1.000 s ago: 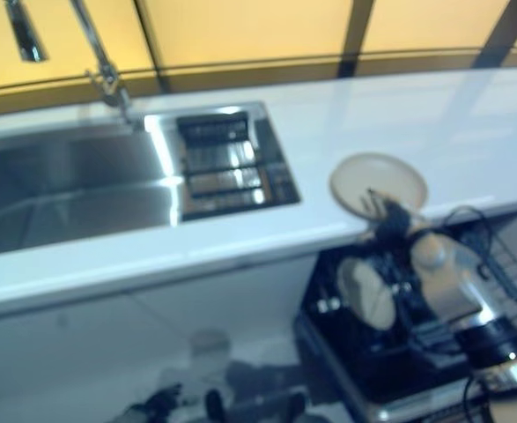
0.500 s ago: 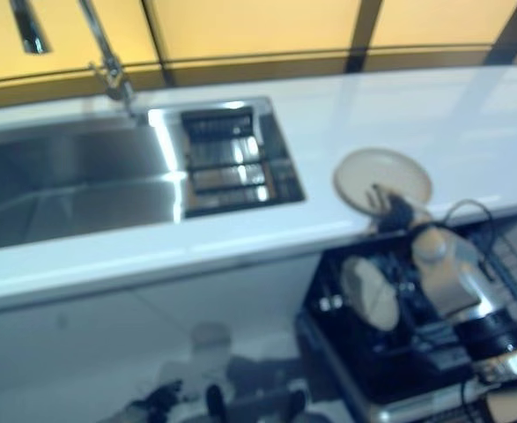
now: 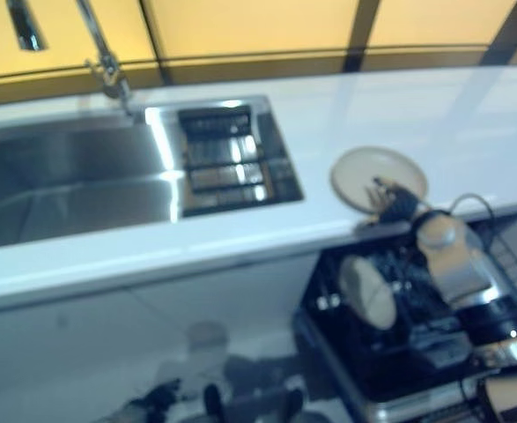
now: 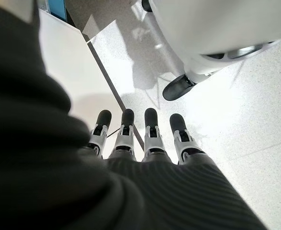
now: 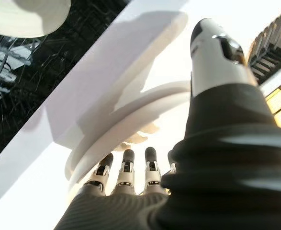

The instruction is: Take plates into dishwasher

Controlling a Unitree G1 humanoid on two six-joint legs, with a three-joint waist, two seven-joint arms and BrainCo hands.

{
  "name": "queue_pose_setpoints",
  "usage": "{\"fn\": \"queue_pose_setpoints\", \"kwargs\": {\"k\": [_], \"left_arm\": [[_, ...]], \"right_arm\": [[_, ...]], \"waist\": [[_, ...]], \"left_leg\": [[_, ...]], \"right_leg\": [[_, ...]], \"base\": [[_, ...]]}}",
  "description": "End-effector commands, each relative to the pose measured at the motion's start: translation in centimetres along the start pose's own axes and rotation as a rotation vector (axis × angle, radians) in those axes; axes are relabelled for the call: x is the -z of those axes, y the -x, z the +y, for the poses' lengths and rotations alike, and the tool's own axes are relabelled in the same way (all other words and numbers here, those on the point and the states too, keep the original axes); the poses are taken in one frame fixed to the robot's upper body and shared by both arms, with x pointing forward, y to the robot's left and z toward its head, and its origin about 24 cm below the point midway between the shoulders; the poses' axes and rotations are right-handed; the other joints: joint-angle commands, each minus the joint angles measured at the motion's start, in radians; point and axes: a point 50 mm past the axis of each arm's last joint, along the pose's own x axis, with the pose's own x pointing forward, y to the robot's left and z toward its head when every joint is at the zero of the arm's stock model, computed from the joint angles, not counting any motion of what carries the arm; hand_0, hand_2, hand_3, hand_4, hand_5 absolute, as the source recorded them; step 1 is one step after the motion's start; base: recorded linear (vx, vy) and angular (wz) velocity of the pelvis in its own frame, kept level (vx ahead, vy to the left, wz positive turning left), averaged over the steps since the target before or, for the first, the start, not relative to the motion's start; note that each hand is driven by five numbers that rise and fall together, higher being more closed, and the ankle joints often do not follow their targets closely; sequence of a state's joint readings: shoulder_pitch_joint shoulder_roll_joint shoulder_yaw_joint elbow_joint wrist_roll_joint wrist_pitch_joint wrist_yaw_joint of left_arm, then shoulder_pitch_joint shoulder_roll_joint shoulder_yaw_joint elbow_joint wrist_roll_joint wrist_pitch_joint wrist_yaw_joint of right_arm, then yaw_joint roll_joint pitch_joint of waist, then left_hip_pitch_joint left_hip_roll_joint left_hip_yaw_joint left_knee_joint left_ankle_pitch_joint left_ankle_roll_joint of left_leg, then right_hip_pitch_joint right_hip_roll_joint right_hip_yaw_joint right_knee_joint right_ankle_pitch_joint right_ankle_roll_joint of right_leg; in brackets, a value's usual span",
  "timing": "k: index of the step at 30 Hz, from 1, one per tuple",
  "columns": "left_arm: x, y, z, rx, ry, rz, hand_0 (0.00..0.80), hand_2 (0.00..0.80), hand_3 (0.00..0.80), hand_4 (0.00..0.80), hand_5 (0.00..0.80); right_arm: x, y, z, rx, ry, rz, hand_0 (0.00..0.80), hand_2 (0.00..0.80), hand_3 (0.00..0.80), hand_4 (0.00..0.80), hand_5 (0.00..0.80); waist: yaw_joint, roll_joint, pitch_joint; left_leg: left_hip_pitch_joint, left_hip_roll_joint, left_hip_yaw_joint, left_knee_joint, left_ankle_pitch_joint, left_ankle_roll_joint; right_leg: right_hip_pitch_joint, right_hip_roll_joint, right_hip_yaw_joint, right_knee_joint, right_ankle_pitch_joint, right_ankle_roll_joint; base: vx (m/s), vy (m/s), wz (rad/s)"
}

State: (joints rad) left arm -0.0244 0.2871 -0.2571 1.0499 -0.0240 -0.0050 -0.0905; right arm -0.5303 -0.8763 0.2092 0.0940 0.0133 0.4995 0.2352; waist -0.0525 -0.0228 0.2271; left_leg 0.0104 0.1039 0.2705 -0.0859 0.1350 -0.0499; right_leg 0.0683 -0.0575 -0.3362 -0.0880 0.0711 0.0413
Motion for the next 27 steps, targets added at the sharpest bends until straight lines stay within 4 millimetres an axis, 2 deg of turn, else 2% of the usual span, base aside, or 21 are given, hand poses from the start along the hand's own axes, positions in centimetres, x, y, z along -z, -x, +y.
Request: {"fn": "queue_pose_setpoints", "kwargs": {"k": [1,15,27], "left_arm": [[-1.3,0.1,2.4,-0.045,-0.084,-0.031,0.0,0.0,0.0,0.0,0.0],[-1.6,0.1,2.4,-0.045,-0.079,-0.042,0.0,0.0,0.0,0.0,0.0],[-2.6,-0.1,2.4,-0.042,-0.083,-0.063,0.0,0.0,0.0,0.0,0.0]], "right_arm": [[-0.8,-0.9,0.6,-0.036,-0.052,-0.023,0.0,0.0,0.0,0.0,0.0],[-1.4,-1.0,0.5,-0.008,-0.021,-0.017,0.0,0.0,0.0,0.0,0.0],[-2.2,-1.0,-0.4,0.04,0.148,0.005,0.0,0.0,0.0,0.0,0.0]], "waist": [[0.026,-0.067,0.009],[0.027,-0.062,0.022],[0.028,-0.061,0.038]], "left_leg": [[0.079,-0.053,0.076,-0.001,-0.197,0.03],[0.076,-0.053,0.075,-0.001,-0.194,0.032],[0.063,-0.056,0.064,-0.001,-0.189,0.034]], "right_leg": [[0.021,0.04,0.015,0.001,-0.133,-0.004],[0.017,0.039,0.018,0.007,-0.136,-0.007],[0.002,0.038,0.024,0.018,-0.136,-0.007]], "base": [[0.0,0.0,0.0],[0.0,0.0,0.0],[0.0,0.0,0.0]]}}
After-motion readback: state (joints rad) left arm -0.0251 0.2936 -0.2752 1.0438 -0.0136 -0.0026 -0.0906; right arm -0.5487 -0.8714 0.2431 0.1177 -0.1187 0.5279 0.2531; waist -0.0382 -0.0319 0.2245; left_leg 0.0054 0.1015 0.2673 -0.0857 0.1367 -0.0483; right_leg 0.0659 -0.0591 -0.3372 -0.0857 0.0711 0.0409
